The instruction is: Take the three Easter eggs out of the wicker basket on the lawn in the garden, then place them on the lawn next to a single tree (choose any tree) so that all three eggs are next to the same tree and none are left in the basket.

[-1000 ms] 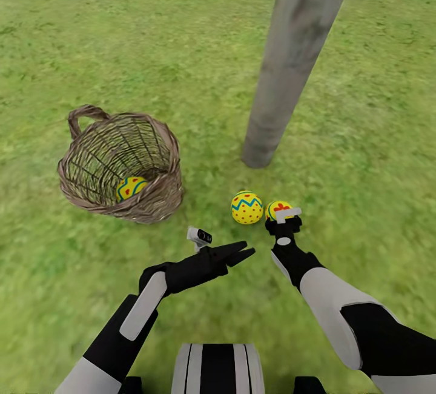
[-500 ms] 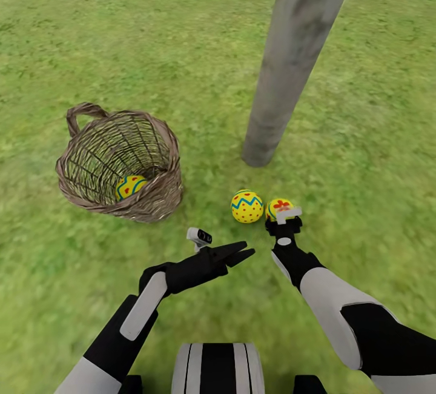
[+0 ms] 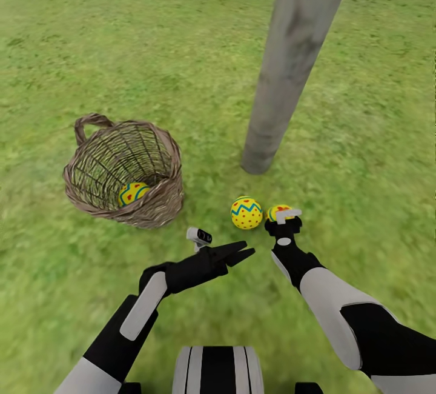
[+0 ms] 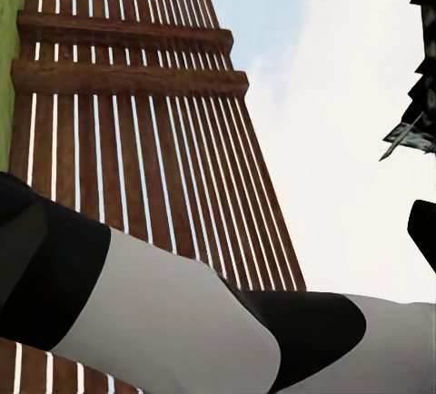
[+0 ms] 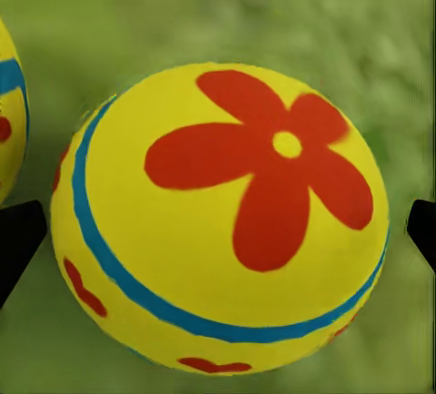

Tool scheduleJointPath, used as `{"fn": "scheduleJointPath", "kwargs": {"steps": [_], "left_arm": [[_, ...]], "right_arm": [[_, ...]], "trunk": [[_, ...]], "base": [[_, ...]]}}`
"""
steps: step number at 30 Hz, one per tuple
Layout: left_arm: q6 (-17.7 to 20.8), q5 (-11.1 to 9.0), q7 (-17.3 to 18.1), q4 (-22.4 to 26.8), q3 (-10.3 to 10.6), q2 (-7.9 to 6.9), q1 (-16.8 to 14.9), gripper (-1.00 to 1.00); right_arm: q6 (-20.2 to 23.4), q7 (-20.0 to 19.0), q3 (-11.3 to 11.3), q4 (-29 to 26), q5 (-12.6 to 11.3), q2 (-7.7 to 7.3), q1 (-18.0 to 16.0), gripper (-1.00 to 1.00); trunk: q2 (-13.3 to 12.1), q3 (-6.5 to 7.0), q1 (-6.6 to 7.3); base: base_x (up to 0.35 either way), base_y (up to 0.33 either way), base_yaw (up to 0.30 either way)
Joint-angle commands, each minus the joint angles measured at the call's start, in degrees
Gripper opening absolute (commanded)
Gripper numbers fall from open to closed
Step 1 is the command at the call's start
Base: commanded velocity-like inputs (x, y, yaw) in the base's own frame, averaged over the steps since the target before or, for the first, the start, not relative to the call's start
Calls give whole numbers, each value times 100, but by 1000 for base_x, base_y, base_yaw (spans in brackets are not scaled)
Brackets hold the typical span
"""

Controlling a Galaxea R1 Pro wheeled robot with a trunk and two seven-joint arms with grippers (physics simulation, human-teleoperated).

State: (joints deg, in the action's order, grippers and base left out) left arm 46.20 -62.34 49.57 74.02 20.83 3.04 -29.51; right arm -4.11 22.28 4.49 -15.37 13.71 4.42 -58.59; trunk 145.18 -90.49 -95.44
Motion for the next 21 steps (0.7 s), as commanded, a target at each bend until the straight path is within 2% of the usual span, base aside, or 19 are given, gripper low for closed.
{"fn": "scheduleJointPath", "kwargs": {"steps": [1, 5, 8, 12, 13, 14, 17, 18, 19, 20, 21], "left_arm": [[29, -24, 2, -1, 2, -1, -2, 100], [29, -24, 37, 7, 0, -4, -2, 100], [29, -30, 46, 12, 0, -5, -2, 100], [33, -42, 50, 40, 0, -9, -2, 100], [35, -46, 47, 43, -6, -15, -2, 100], [37, -37, 24, 45, -35, -39, -2, 100], [38, -34, 16, 46, -39, -43, -2, 100], [54, -23, -6, 49, -49, -56, -5, 100], [83, -13, -39, 51, -56, -64, -21, 100], [115, -9, -143, 51, -59, -66, -45, 100], [131, -13, -300, 63, -60, -66, -60, 100]], "right_arm": [[-2, 40, 49, 8, -8, 3, -4, 100], [-22, 44, 56, -49, -8, 6, -4, 100], [0, 48, 38, -605, -12, 0, 21, 100], [134, 56, 35, -770, -14, 3, 56, 100], [376, 64, 38, -781, -5, -9, 58, 100], [978, 72, 42, -896, 5, -32, 61, 100], [1100, 73, 42, -951, 4, -35, 62, 100], [1963, 66, 38, -1293, 4, -55, 64, 100], [2968, 41, 31, -1725, -23, -142, 66, 100], [3561, 12, 24, -2043, -51, -256, 66, 100], [3834, -17, 21, -2249, -64, -329, 76, 100]], "trunk": [[0, 20, 3], [-6, 109, 13], [-10, 175, 21], [-15, 264, 31], [-16, 286, 34], [-18, 308, 37], [-22, 374, 44], [-23, 397, 47], [-24, 419, 49], [-26, 441, 52], [-27, 463, 55]], "base": [[0, 0, 0], [0, 0, 0], [0, 0, 0], [0, 0, 0], [0, 0, 0], [0, 0, 0], [0, 0, 0], [0, 0, 0], [0, 0, 0], [0, 0, 0], [0, 0, 0]]}}
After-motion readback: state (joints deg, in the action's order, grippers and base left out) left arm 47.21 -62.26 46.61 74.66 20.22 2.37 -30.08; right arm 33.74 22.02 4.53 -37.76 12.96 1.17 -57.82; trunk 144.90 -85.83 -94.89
